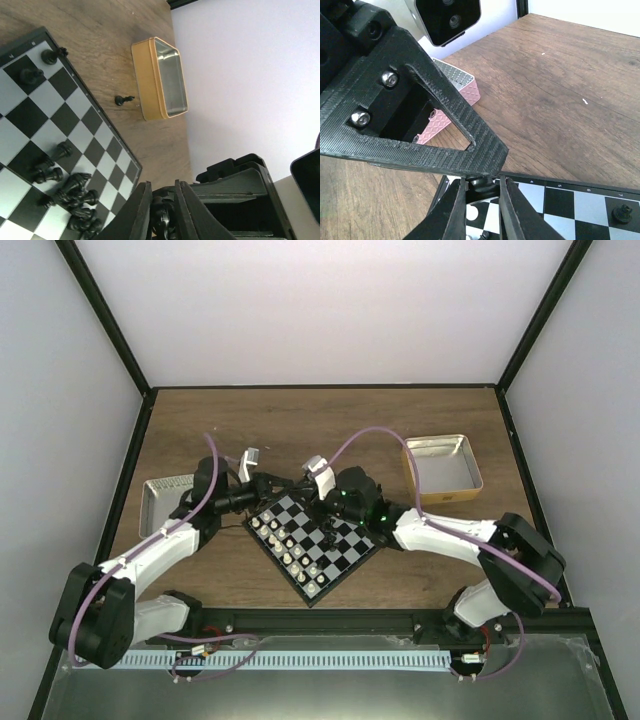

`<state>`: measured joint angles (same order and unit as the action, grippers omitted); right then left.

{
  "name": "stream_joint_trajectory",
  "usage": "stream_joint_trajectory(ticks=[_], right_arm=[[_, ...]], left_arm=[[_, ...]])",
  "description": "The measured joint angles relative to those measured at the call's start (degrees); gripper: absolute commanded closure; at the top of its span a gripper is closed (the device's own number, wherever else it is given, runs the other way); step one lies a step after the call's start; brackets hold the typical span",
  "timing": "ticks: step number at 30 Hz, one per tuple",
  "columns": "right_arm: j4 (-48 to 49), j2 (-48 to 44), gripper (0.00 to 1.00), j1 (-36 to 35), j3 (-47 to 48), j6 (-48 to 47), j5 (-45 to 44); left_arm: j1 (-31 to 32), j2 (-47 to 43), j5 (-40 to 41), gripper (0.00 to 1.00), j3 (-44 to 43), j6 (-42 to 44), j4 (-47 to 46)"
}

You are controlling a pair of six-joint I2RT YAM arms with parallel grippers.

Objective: Set up the chess pieces on the board
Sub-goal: Place the chess piece on the chessboard.

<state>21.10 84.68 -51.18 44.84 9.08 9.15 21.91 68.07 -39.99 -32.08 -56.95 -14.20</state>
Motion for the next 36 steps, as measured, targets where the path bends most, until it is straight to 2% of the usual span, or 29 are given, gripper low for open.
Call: stream_joint_trajectory(ticks=[3,7,10,14,21,29,36], right_arm=[[-0.28,-0.66,0.84,0.0,-0.11,0.46,-0.02],[-1.44,-1.64,0.54,0.0,-0.15,1.6,-0.09],[-3.96,-2.69,0.43,0.0,-0.15,3.41,-0.48],[-10.84,-5.35,0.4,0.0,-0.07,7.56,-3.63],[-25.53,-16.76,0.36,1.62,-3.06,20.44,-11.45],[-38.88,-29.4,0.36,11.17,-8.7,31.19,-14.62],[-45.2,-34.71,0.35,14.05,-9.92,33.0,-14.75]], left_arm=[[0.37,-0.13,0.55,0.96,0.13,-0.63,-0.63],[1.55,-1.2,2.19,0.96,0.24,-0.94,-0.48],[3.34,-2.56,3.26,0.96,0.2,0.52,0.46],[5.11,-3.67,7.3,0.96,-2.19,6.1,6.23],[10.78,-0.28,19.45,0.96,-15.39,22.01,18.8],[20.79,16.9,33.55,0.96,-27.39,37.33,25.38],[22.53,34.27,40.89,0.96,-34.6,42.29,26.43]])
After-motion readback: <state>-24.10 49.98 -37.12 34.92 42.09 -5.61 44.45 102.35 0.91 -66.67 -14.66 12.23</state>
